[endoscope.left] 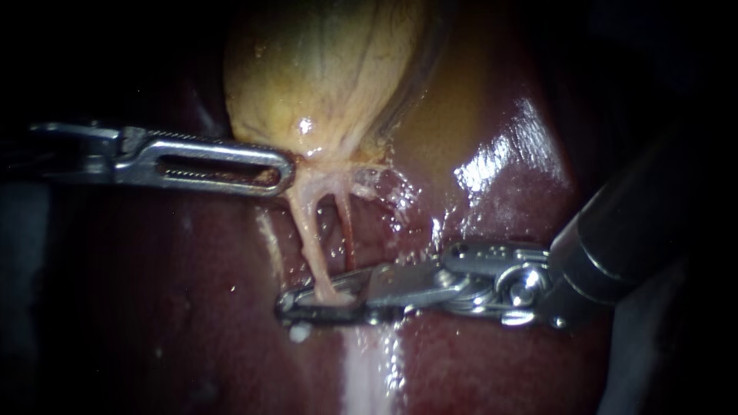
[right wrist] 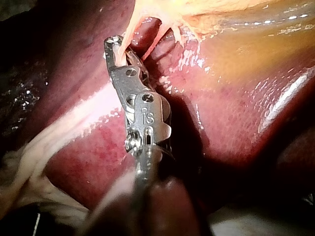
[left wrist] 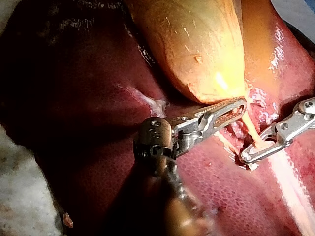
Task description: Going back second clip left tube
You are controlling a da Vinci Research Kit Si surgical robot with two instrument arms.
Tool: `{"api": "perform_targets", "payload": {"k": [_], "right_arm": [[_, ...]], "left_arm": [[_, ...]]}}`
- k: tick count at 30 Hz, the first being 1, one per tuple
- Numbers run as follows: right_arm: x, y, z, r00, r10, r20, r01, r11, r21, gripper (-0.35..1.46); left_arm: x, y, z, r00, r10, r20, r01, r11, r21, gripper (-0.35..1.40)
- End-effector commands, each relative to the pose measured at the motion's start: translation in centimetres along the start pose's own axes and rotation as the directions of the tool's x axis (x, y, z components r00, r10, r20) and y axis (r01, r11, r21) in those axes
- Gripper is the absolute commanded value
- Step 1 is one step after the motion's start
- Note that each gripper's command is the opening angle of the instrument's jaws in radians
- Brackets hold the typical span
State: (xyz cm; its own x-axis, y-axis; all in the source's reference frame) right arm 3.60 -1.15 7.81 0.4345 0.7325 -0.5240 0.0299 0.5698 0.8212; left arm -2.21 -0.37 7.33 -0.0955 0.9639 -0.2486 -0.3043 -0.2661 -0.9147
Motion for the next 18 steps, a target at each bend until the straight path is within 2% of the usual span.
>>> {"api": "perform_targets", "payload": {"k": [1,11,13,14,16,18], "right_arm": [[-0.01,0.01,0.0,1.0,-0.001,0.001,0.001,1.0,-0.002,-0.35],[-0.02,0.01,0.01,1.0,-0.002,0.003,0.002,1.0,0.003,-0.34],[-0.01,0.01,0.01,1.0,-0.026,0.0,0.026,1.0,-0.008,0.04],[-0.01,0.01,0.01,0.999,-0.037,-0.002,0.037,0.999,-0.017,0.16],[0.02,0.01,0.01,0.999,-0.053,-0.006,0.053,0.998,-0.029,0.33],[0.04,0.01,0.01,0.998,-0.07,-0.008,0.069,0.997,-0.038,0.39]], "left_arm": [[0.0,0.0,0.0,1.0,0.0,0.0,0.0,1.0,-0.001,-0.35],[-0.01,0.01,-0.01,1.0,0.001,0.0,-0.001,1.0,-0.001,-0.35],[-0.01,0.01,-0.01,1.0,0.001,0.0,-0.001,1.0,-0.001,-0.35],[-0.01,0.01,-0.01,1.0,0.001,0.0,-0.001,1.0,-0.001,-0.35],[-0.02,0.01,-0.01,1.0,0.001,0.0,-0.001,1.0,0.0,-0.35],[-0.02,0.02,-0.02,1.0,0.001,0.0,-0.001,1.0,-0.001,-0.35]]}}
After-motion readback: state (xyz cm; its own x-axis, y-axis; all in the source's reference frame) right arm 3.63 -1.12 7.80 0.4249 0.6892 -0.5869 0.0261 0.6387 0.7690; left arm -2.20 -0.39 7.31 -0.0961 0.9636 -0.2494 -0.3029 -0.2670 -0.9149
